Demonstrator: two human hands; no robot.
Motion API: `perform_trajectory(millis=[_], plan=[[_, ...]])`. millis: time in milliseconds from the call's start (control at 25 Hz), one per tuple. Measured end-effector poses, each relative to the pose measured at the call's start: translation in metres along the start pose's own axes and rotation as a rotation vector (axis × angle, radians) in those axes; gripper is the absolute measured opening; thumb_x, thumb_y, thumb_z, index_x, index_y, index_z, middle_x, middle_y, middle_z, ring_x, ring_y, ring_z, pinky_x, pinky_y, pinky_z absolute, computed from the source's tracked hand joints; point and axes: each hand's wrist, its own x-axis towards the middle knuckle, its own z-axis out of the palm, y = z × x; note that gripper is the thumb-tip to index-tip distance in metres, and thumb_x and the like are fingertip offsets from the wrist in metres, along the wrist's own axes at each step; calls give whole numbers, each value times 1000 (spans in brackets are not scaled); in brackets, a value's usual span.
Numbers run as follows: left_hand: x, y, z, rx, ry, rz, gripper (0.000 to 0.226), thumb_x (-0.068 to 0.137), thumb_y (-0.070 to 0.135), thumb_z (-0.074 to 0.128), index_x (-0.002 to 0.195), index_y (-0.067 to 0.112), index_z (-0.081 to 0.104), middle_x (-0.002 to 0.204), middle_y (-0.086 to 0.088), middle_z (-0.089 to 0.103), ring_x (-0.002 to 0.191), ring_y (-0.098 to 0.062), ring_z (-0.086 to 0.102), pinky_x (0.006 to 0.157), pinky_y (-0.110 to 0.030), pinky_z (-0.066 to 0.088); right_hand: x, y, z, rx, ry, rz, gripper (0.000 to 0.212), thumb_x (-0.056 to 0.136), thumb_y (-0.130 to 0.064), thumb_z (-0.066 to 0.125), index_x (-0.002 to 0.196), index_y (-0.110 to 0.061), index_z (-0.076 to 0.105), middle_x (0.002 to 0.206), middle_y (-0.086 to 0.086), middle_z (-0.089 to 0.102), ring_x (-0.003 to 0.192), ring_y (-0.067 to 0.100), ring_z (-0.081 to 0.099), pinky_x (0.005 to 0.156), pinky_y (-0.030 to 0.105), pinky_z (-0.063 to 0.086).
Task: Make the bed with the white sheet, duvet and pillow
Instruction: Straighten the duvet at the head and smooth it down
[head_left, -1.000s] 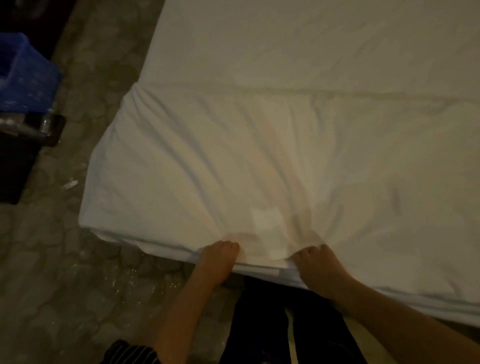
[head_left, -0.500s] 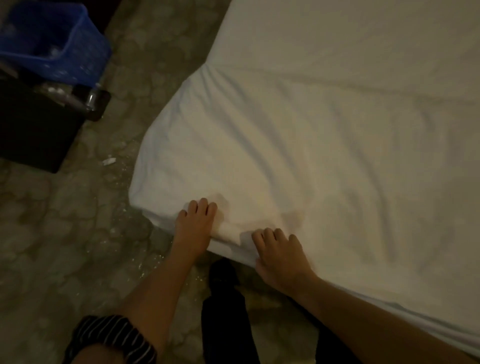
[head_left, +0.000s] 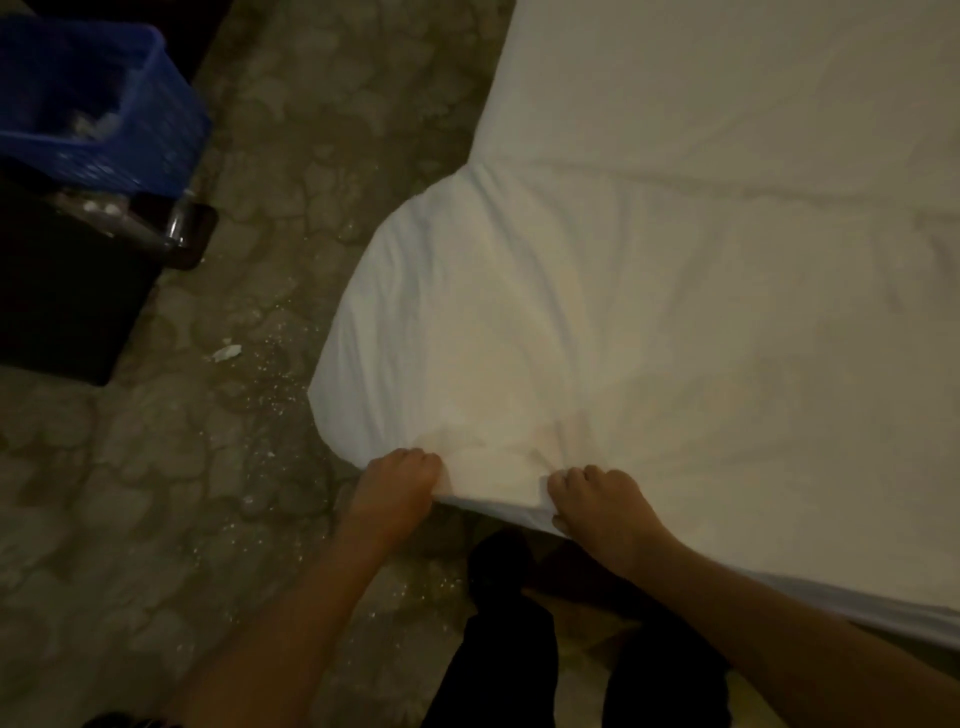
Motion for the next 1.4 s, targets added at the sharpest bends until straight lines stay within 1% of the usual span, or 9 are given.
perform_trajectory(millis=[80, 280, 400, 520, 720, 880, 1040, 1200, 1400], plan=[[-18, 5, 13, 6, -31, -5, 39, 35, 12, 92, 56, 17, 59, 53, 2, 57, 43, -10, 54, 36, -19, 40, -12, -7, 1, 38, -51, -16, 51, 23, -39, 90, 62, -15, 68, 52, 0, 56, 38, 15, 51, 35, 17, 29], [4, 17, 53, -152, -150, -237, 21, 92, 9, 52, 111, 8, 59, 114, -10, 59, 108, -26, 56, 82, -35, 47, -5, -11, 36, 83, -70, 80, 59, 14, -28, 87, 69, -16, 69, 53, 1, 56, 42, 18, 55, 37, 18, 35], [1, 9, 48, -105, -55, -92, 25, 83, 19, 50, 102, 8, 61, 99, -6, 63, 90, -27, 63, 65, -34, 48, -8, -7, 40, 130, -32, 72, 53, 37, -43, 85, 82, -18, 69, 64, -2, 61, 51, 19, 60, 40, 22, 41], [-9, 13, 40, -173, 140, -17, 27, 73, 38, 44, 73, 16, 59, 64, 3, 59, 54, -17, 58, 41, -26, 42, -14, -1, 33, 138, 27, 107, 41, 73, -57, 52, 85, -19, 65, 72, -3, 64, 60, 18, 63, 45, 24, 45], [6, 9, 38, -419, 79, -707, 22, 99, 31, 37, 90, 14, 48, 87, -7, 60, 75, -22, 57, 74, -40, 52, -19, 8, 29, 60, 48, 209, 31, 63, -38, 81, 77, -14, 67, 68, 2, 64, 56, 23, 62, 44, 28, 46], [11, 9, 41, -310, 36, -756, 33, 100, 36, 32, 101, 10, 53, 94, -8, 61, 81, -25, 59, 76, -39, 51, -14, -9, 29, 62, 100, 138, 28, 79, -36, 52, 80, -12, 65, 69, 5, 63, 57, 25, 58, 46, 29, 45], [-1, -7, 47, -316, 142, -832, 36, 96, 42, 38, 102, 9, 50, 97, -10, 56, 84, -27, 57, 71, -40, 52, 28, -45, 17, 72, 14, 4, 48, 60, -51, 75, 87, -13, 64, 76, 7, 61, 63, 26, 58, 51, 33, 43], [3, -38, 74, -693, 170, -1186, 60, 92, 56, 41, 125, 5, 45, 119, -17, 55, 102, -33, 57, 86, -43, 50, 72, -83, 17, 5, -122, -54, 60, 47, -50, 79, 88, -12, 60, 80, 10, 57, 67, 29, 53, 54, 34, 41], [21, -103, 84, -1818, 52, -1532, 60, 93, 47, 51, 133, 2, 44, 128, -17, 55, 108, -32, 57, 91, -42, 50, 107, -106, 37, -161, -174, -145, 37, 48, -24, 82, 77, -7, 67, 65, 12, 59, 51, 28, 54, 46, 28, 43]])
